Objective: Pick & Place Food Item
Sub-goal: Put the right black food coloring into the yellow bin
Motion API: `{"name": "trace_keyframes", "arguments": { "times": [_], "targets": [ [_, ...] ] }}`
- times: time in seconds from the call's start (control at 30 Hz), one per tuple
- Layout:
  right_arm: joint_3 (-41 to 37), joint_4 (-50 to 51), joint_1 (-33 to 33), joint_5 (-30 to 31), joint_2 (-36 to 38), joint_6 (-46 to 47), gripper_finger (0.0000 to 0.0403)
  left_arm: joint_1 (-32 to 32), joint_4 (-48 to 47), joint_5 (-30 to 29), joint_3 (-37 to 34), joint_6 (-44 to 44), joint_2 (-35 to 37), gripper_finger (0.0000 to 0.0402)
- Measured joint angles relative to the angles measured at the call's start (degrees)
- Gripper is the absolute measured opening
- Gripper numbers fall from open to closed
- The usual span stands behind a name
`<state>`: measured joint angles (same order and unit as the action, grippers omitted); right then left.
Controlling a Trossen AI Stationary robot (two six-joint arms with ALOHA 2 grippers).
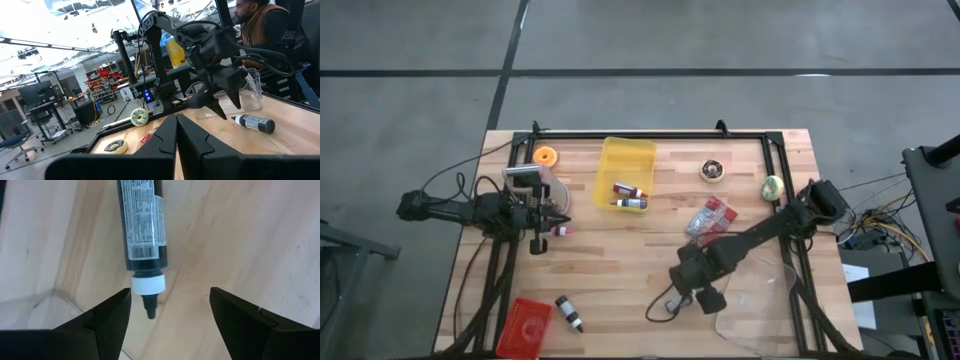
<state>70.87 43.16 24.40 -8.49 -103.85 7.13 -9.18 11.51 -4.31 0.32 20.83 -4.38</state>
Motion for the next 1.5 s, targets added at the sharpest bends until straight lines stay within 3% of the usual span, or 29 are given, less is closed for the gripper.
{"name": "trace_keyframes", "arguments": {
  "times": [0.33, 0.8, 1.27, 1.5],
  "targets": [
    [0.00, -1.78, -2.37, -5.72, -0.18, -0.83, 0.0267, 0.01, 0.00, 0.00, -0.02, 0.01, 0.00, 0.0013],
    [0.23, -1.91, -2.36, -12.54, -7.78, -1.09, 0.0267, -0.01, -0.02, -0.01, -0.02, 0.00, 0.00, 0.0013],
    [0.26, -3.52, -2.36, -11.94, -8.57, -0.13, 0.0266, 0.00, -0.02, -0.01, 0.00, 0.01, -0.01, 0.0013],
    [-0.02, -3.47, -2.29, -9.74, -8.61, -0.38, 0.0234, 0.00, -0.02, -0.01, 0.00, -0.01, -0.02, 0.0013]
  ]
}}
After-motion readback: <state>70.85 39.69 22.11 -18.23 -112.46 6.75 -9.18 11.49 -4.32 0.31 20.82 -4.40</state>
